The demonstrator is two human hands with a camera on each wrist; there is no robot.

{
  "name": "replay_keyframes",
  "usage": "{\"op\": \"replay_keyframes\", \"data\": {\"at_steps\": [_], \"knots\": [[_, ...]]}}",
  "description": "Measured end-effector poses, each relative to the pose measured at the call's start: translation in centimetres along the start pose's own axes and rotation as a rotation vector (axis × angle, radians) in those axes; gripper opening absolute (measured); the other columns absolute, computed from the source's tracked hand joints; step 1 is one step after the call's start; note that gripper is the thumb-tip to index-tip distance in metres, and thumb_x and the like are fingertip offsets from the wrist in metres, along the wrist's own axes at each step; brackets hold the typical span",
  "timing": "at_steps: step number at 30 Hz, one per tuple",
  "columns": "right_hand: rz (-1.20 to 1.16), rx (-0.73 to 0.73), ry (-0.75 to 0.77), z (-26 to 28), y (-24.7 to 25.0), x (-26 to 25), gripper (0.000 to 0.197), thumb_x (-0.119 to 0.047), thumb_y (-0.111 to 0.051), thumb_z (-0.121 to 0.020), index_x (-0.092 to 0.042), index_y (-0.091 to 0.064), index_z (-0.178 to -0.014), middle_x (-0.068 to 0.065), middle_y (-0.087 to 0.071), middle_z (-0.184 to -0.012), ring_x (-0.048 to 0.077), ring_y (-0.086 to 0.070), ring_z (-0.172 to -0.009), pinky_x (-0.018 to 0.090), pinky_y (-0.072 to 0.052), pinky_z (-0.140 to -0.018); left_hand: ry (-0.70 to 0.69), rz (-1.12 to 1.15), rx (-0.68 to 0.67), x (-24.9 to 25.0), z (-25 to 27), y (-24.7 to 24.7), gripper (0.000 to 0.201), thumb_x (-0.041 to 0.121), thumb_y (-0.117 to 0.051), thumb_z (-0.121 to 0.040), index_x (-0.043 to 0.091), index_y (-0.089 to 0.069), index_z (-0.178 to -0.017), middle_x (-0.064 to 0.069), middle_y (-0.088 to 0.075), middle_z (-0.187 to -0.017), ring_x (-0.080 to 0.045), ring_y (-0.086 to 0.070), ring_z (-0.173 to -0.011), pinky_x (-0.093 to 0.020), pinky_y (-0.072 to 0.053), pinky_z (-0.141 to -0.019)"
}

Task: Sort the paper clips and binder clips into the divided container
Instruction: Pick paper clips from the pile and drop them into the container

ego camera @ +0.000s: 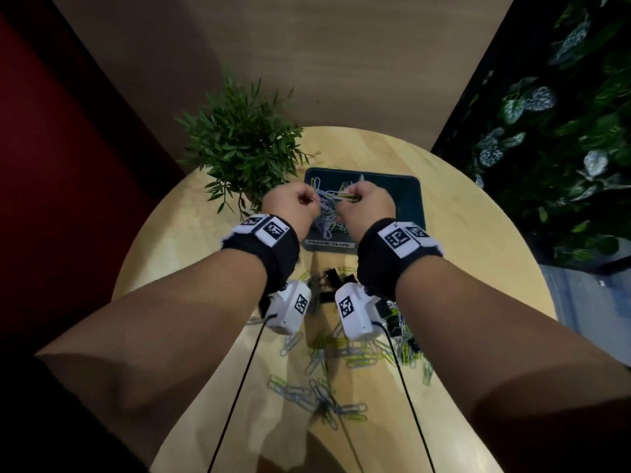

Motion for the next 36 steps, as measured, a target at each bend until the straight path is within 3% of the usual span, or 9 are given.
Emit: {"op": "replay_keyframes", "data": {"at_steps": [3, 7, 13, 18, 22, 25, 29, 32, 36], "knots": [[0.011, -0.023, -0.026, -0.3, -0.4, 0.3, 0.014, -0.017, -0.058, -0.088, -0.019, -0.065, -0.1, 0.003, -0.066, -0.095, 0.022, -0.062, -0.082, 0.028, -0.049, -0.072, 0.021, 0.0, -0.063, -0.1, -0.1, -0.8, 0.022, 0.007, -0.056, -0.086, 0.015, -0.07, -0.102, -0.005, -0.07, -0.098, -0.022, -0.064, -0.089, -0.029, -0.051, -0.085], [0.088, -0.146, -0.017, -0.6, 0.0, 0.7, 0.037, -0.007, -0.051, -0.09, -0.015, -0.059, -0.124, 0.007, -0.061, -0.125, 0.025, -0.061, -0.106, 0.032, -0.051, -0.089, -0.048, -0.255, -0.296, 0.9, -0.3, -0.6, 0.046, 0.003, -0.046, -0.091, 0.021, -0.052, -0.133, -0.003, -0.055, -0.138, -0.025, -0.054, -0.122, -0.03, -0.044, -0.101], [0.038, -0.125, 0.029, 0.0, 2.1, 1.5, 0.036, 0.0, -0.049, -0.089, -0.013, -0.064, -0.119, 0.006, -0.065, -0.121, 0.02, -0.06, -0.113, 0.025, -0.045, -0.095, -0.082, -0.18, -0.259, 0.4, 0.9, 1.2, 0.034, 0.004, -0.05, -0.089, 0.018, -0.065, -0.116, -0.004, -0.067, -0.117, -0.021, -0.062, -0.107, -0.026, -0.049, -0.094], [0.104, -0.147, -0.028, 4.1, 5.5, 3.7, 0.019, -0.007, -0.054, -0.088, -0.018, -0.068, -0.084, -0.002, -0.066, -0.086, 0.016, -0.058, -0.078, 0.031, -0.053, -0.074, -0.125, -0.238, -0.498, -0.7, 5.8, 1.4, 0.02, 0.014, -0.066, -0.082, 0.02, -0.066, -0.101, 0.004, -0.064, -0.099, -0.015, -0.063, -0.091, -0.03, -0.056, -0.082], [0.662, -0.506, -0.102, 8.6, 5.7, 8.7, 0.02, -0.014, -0.047, -0.09, -0.008, -0.063, -0.079, 0.007, -0.063, -0.086, 0.022, -0.056, -0.078, 0.025, -0.046, -0.064, -0.342, -0.628, -0.914, -4.5, 11.5, -1.9, 0.056, 0.033, -0.073, -0.074, 0.029, -0.051, -0.126, 0.003, -0.047, -0.124, -0.016, -0.053, -0.11, -0.033, -0.048, -0.095], [0.821, -0.601, -0.177, 11.5, 5.0, 12.4, 0.023, -0.01, -0.045, -0.089, -0.013, -0.067, -0.092, 0.007, -0.063, -0.091, 0.02, -0.054, -0.078, 0.021, -0.04, -0.065, -0.439, -0.86, -1.044, -6.8, 14.1, -3.9, 0.092, 0.048, -0.078, -0.065, 0.029, -0.029, -0.141, 0.0, -0.032, -0.134, -0.025, -0.034, -0.12, -0.04, -0.037, -0.105], [0.722, -0.609, -0.192, 13.8, 3.6, 14.7, 0.048, -0.004, -0.048, -0.084, -0.02, -0.054, -0.129, 0.007, -0.056, -0.124, 0.021, -0.056, -0.109, 0.022, -0.045, -0.081, -0.488, -0.887, -0.994, -7.5, 15.5, -5.3, 0.076, 0.033, -0.074, -0.074, 0.024, -0.033, -0.139, -0.003, -0.032, -0.135, -0.027, -0.033, -0.118, -0.036, -0.037, -0.1], [0.69, -0.627, -0.103, 14.4, 2.3, 14.9, 0.049, -0.003, -0.048, -0.085, -0.022, -0.053, -0.13, 0.007, -0.049, -0.13, 0.022, -0.053, -0.116, 0.028, -0.046, -0.095, -0.468, -0.808, -0.911, -7.4, 15.3, -6.0, 0.053, 0.018, -0.061, -0.085, 0.022, -0.042, -0.135, -0.003, -0.038, -0.135, -0.027, -0.036, -0.119, -0.035, -0.037, -0.1], [0.608, -0.496, 0.016, 14.1, 1.1, 14.7, 0.044, -0.012, -0.055, -0.087, -0.022, -0.049, -0.129, 0.004, -0.043, -0.126, 0.025, -0.044, -0.12, 0.034, -0.042, -0.103, -0.39, -0.731, -0.751, -7.6, 14.8, -6.1, 0.067, 0.023, -0.067, -0.078, 0.025, -0.034, -0.137, -0.002, -0.033, -0.136, -0.026, -0.031, -0.124, -0.041, -0.038, -0.104]]}}
Point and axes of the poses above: each hand's wrist, its own z-axis away from the middle knuckle, its own y-axis out of the back of the hand, x = y × z, the point moved 1 cm from there along -z, towards the middle knuckle
